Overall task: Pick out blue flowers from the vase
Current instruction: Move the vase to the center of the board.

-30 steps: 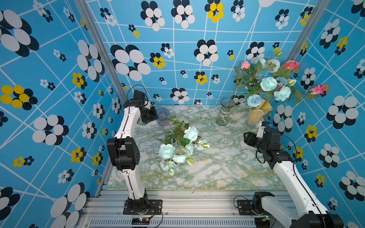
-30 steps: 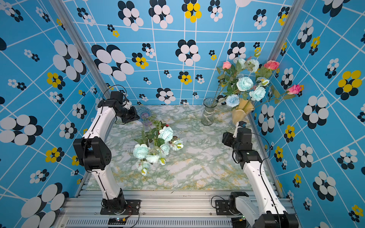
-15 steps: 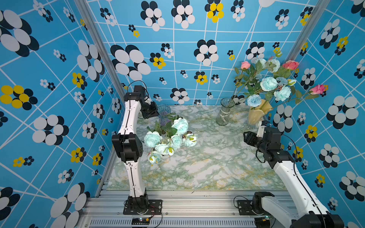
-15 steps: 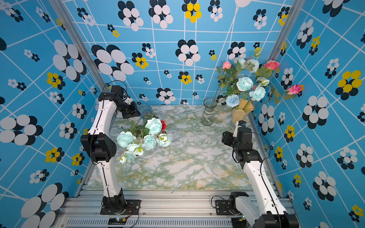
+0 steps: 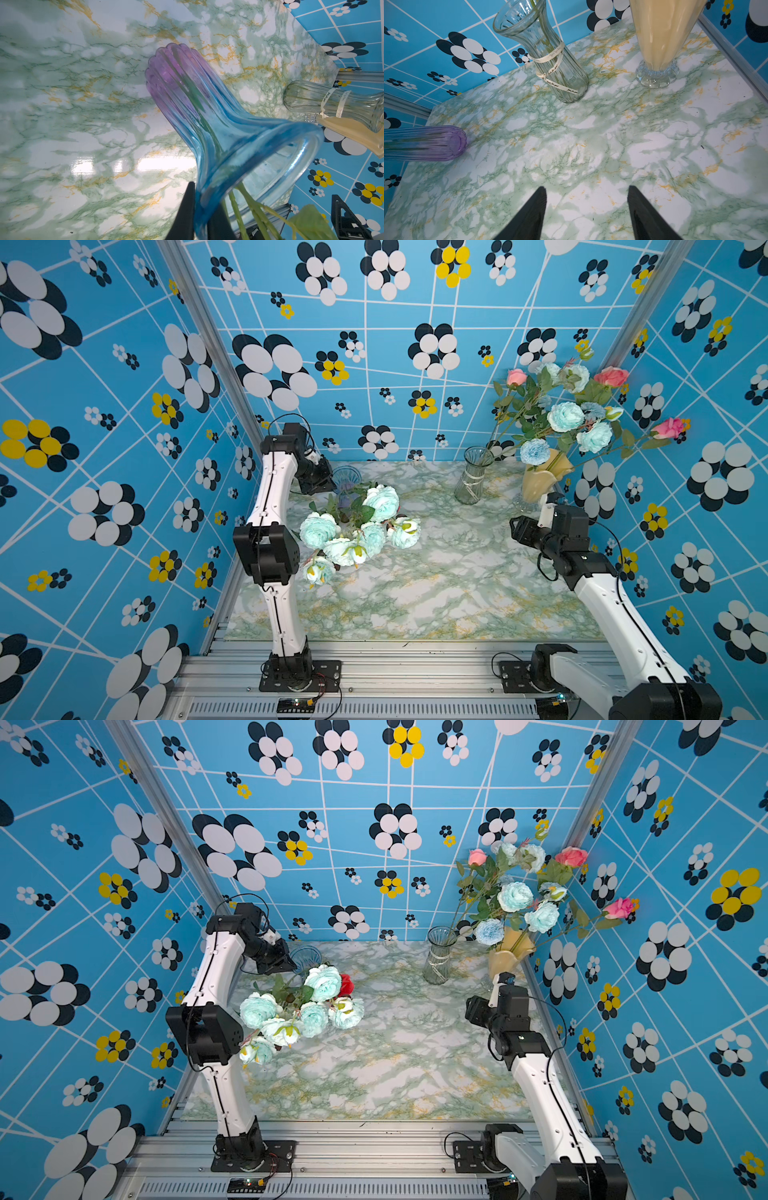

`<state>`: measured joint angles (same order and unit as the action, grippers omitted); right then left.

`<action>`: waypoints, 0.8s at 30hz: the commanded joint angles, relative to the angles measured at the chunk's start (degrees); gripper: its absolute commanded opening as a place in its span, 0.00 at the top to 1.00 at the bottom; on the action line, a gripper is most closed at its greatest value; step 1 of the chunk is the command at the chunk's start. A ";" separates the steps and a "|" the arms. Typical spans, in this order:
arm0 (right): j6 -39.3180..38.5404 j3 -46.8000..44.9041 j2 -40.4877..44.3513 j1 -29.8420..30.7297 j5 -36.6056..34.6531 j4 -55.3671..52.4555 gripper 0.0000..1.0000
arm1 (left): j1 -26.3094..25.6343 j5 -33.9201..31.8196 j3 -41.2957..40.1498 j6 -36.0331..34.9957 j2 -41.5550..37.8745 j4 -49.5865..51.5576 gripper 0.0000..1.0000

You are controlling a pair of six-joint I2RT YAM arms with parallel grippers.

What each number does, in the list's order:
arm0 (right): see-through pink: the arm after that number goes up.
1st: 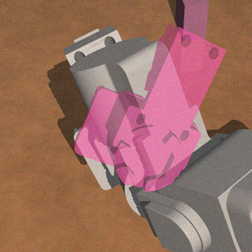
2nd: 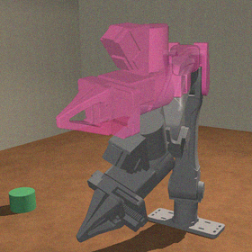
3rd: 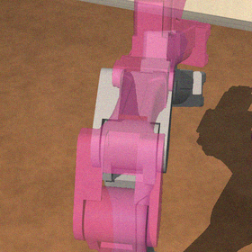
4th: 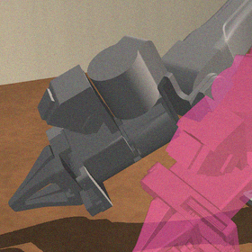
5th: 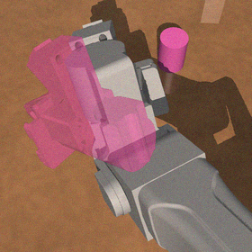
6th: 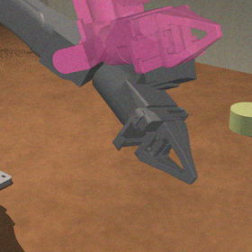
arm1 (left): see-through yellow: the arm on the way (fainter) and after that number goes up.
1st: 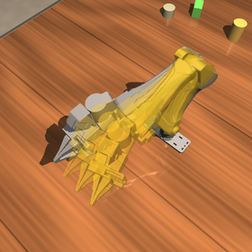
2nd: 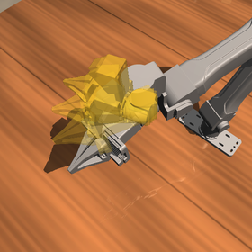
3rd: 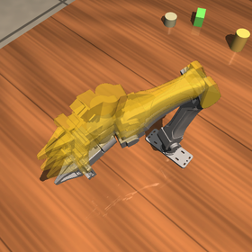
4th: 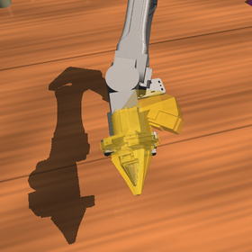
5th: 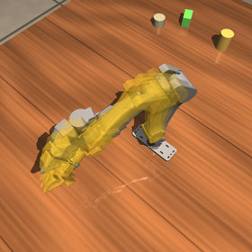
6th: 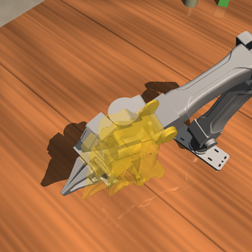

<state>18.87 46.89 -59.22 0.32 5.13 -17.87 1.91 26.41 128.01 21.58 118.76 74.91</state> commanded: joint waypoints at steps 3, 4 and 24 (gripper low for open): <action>-0.78 2.63 -1.85 -0.14 2.26 -2.19 0.34 | -3.51 5.24 -1.41 -0.21 -9.20 0.57 1.00; -0.79 2.91 -2.23 -0.15 2.58 -2.37 0.34 | -4.24 5.10 -1.94 -0.11 -9.90 1.06 1.00; -1.41 5.22 -6.65 -0.15 6.04 -3.77 0.33 | -13.92 7.08 -11.37 1.09 -16.11 5.80 1.00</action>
<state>18.63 50.24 -65.45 0.32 9.85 -20.16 -11.20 28.69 116.44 22.68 107.35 80.82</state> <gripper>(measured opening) 0.669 0.123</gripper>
